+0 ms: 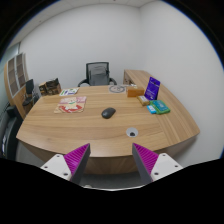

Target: Arrange mouse

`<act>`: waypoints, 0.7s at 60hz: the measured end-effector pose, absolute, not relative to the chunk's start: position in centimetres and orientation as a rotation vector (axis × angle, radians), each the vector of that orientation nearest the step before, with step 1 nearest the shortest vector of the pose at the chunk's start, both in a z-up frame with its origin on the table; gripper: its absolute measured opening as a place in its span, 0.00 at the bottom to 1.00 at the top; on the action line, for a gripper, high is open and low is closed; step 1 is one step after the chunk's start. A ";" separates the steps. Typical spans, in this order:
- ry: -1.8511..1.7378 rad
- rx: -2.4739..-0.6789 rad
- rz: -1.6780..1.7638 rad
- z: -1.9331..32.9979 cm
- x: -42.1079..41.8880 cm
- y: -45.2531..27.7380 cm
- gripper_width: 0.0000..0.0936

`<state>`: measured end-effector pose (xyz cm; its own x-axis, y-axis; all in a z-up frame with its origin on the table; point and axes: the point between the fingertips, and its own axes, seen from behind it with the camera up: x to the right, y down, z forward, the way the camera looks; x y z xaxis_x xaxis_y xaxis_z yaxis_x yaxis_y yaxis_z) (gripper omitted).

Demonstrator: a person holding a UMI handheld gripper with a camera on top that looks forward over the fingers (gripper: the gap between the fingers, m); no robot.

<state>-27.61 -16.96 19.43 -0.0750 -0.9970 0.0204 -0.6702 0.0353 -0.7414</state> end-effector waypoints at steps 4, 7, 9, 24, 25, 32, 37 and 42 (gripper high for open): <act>1.810 -1.680 -0.806 18.8 -27.4 -16.8 0.93; 1.810 -1.680 -0.799 18.2 -26.8 -16.5 0.93; 1.808 -1.681 -0.800 17.7 -26.4 -16.5 0.93; 1.774 -1.695 -0.791 15.3 -23.0 -15.0 0.92; 1.770 -1.695 -0.789 15.2 -22.7 -14.9 0.92; 1.758 -1.704 -0.785 13.7 -20.6 -14.1 0.93; 1.759 -1.703 -0.797 12.6 -18.7 -14.1 0.93; 1.757 -1.695 -0.809 11.4 -16.6 -14.0 0.93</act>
<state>-16.64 -14.04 11.43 -0.0419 -0.9990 0.0136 -0.6601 0.0175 -0.7510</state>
